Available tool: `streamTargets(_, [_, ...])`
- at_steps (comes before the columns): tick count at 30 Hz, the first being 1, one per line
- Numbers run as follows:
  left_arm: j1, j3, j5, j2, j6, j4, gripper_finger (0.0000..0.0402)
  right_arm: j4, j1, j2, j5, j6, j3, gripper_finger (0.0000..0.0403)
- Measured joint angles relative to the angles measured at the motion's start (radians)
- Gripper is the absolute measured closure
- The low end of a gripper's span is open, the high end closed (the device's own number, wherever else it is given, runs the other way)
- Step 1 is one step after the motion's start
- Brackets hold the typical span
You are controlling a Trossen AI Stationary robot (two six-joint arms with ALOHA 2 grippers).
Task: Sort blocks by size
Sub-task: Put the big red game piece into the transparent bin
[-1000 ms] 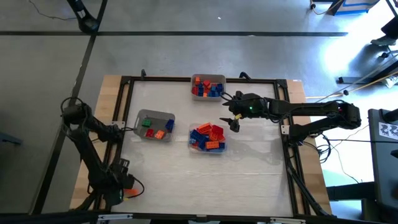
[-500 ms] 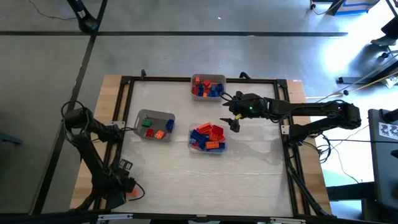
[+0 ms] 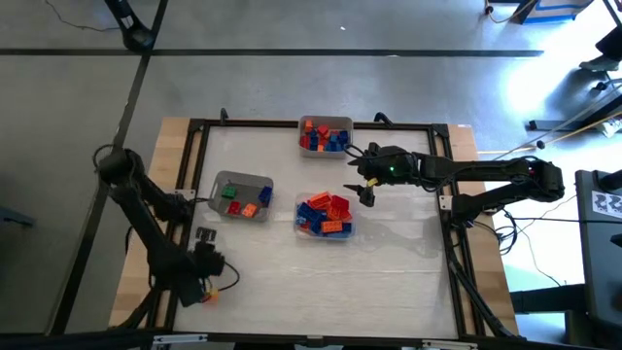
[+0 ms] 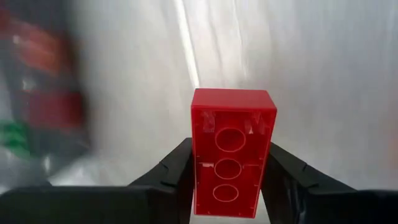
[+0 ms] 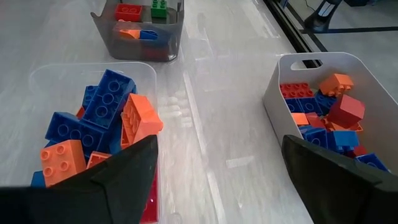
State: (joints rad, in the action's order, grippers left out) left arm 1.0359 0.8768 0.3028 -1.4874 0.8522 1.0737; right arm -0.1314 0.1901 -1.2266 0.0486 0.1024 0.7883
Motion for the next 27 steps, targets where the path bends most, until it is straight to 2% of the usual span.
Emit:
streamTargets(7, [-0.146, 0.000, 0.313, 0.202, -0.050, -0.025, 0.0277, 0.000, 0.000, 0.000, 0.000, 0.000, 0.000, 0.0062])
streamTargets(11, [-0.241, 0.001, 0.433, 0.298, -0.097, -0.093, 0.0272, 0.000, 0.000, 0.000, 0.000, 0.000, 0.000, 0.0062])
streamTargets(19, [-0.425, 0.002, 0.432, 0.363, -0.307, -0.307, 0.0269, -0.007, 0.000, 0.000, 0.000, -0.025, 0.000, 0.0062])
streamTargets(27, [-0.627, 0.002, 0.276, 0.343, -0.531, -0.510, 0.0268, -0.006, 0.000, 0.000, 0.000, -0.027, 0.000, 0.0062])
